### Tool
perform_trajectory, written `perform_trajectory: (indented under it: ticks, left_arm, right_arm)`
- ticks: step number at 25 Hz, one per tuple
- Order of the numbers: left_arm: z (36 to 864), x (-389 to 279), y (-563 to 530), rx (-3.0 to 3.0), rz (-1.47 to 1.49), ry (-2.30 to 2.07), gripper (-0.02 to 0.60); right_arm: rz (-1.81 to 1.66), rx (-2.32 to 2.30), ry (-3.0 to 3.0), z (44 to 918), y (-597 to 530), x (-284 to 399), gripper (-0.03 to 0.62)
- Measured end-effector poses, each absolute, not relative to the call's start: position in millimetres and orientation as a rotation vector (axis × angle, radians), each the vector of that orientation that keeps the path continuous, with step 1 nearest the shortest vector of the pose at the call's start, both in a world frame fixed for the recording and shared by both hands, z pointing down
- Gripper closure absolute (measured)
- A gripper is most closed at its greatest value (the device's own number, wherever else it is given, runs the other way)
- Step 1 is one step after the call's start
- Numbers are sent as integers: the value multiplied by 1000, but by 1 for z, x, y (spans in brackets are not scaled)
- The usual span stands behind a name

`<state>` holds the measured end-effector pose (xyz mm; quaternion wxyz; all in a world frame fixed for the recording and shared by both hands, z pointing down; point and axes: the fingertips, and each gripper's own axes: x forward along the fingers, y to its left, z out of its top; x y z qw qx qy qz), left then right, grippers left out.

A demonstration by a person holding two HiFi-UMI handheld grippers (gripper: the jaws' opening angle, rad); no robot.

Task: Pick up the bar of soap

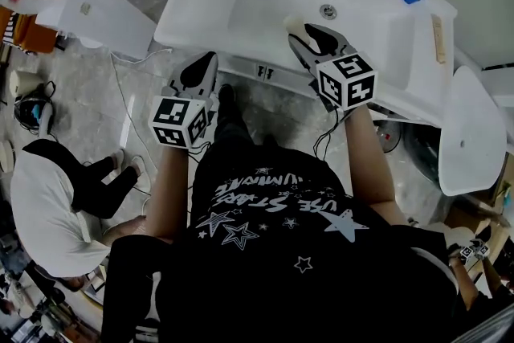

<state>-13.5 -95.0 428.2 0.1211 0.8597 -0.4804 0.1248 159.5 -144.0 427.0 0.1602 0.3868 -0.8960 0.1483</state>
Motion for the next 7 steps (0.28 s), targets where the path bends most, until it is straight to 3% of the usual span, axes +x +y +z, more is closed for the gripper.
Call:
perform_trajectory:
  ticks: [7]
  left_arm:
    - [420,-16,-59,2515,360,-1411,571]
  right_arm:
    - [416,1101,-2556,421,-106,158,421]
